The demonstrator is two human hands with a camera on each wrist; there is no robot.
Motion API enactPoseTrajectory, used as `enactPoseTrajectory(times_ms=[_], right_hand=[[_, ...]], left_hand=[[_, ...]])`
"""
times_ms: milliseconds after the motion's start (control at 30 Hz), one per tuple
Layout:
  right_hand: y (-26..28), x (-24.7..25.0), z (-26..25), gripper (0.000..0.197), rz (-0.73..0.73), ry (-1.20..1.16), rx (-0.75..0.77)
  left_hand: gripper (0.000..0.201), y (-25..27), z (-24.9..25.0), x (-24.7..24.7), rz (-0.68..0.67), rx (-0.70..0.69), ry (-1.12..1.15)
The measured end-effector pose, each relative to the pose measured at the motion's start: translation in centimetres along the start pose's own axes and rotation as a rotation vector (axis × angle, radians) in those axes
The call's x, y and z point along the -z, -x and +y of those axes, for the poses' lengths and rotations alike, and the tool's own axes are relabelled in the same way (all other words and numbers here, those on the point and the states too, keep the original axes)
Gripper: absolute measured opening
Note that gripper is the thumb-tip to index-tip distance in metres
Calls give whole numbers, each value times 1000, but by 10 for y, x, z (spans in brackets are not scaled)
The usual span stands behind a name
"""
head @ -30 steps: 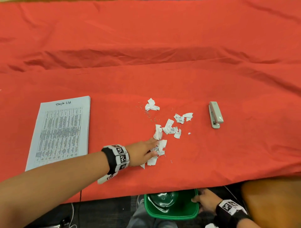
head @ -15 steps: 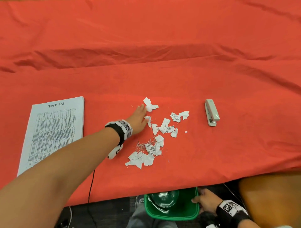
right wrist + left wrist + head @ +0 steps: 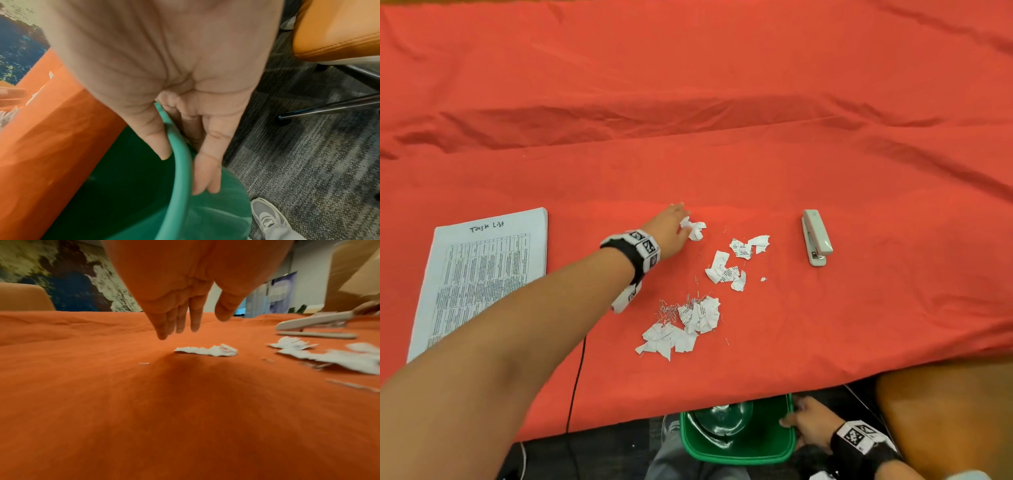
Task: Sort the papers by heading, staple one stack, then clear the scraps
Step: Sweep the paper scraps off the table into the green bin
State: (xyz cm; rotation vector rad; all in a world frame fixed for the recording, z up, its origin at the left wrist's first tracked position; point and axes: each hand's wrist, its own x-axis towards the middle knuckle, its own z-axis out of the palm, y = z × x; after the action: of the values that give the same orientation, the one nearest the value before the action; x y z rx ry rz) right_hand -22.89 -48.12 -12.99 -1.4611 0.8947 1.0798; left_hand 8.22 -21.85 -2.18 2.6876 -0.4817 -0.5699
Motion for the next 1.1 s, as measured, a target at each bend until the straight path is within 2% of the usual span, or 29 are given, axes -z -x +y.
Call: enactPoseTrajectory(times_ms=[67, 133, 233, 333, 400, 500, 567, 633, 700, 767, 867, 933, 1000, 1033, 1100], right_hand=[[-1, 0, 2, 29, 6, -8, -3], [-2, 0, 4, 29, 18, 5, 0], [-2, 1, 5, 23, 20, 9, 8], [1, 1, 5, 23, 22, -1, 12], [0, 1, 5, 26, 20, 1, 11], [-4, 1, 4, 24, 25, 4, -3], [-4, 0, 4, 28, 27, -8, -6], [-6, -1, 6, 35, 19, -19, -1], [-5, -2, 7, 34, 10, -18, 3], [-4, -2, 6, 27, 12, -24, 11], [-1, -2, 6, 21, -3, -30, 26], [1, -1, 6, 19, -8, -37, 25], [2, 0, 7, 19, -4, -38, 30], [2, 1, 8, 20, -4, -36, 35], [3, 2, 9, 23, -4, -26, 37]], left_hand=[[55, -14, -5, -5, -55, 43, -19], [56, -9, 0, -14, -112, 18, -51], [56, 28, 14, -34, -184, -141, -34], [51, 81, 22, -54, -334, -284, -32], [44, 99, 21, -56, -313, -312, -22], [35, 81, 12, -31, -54, -207, 63], [40, 49, -8, -14, 72, -58, 30], [55, 26, -30, -4, 24, 150, -39], [66, 20, -38, -7, -84, 256, -101], [71, 33, -25, -21, -157, 196, -133], [72, 72, 7, -45, -297, -5, -119], [70, 98, 27, -56, -415, -138, -118], [64, 110, 42, -57, -486, -198, -74], [59, 110, 50, -53, -455, -188, -35], [48, 98, 63, -41, -251, -142, 13]])
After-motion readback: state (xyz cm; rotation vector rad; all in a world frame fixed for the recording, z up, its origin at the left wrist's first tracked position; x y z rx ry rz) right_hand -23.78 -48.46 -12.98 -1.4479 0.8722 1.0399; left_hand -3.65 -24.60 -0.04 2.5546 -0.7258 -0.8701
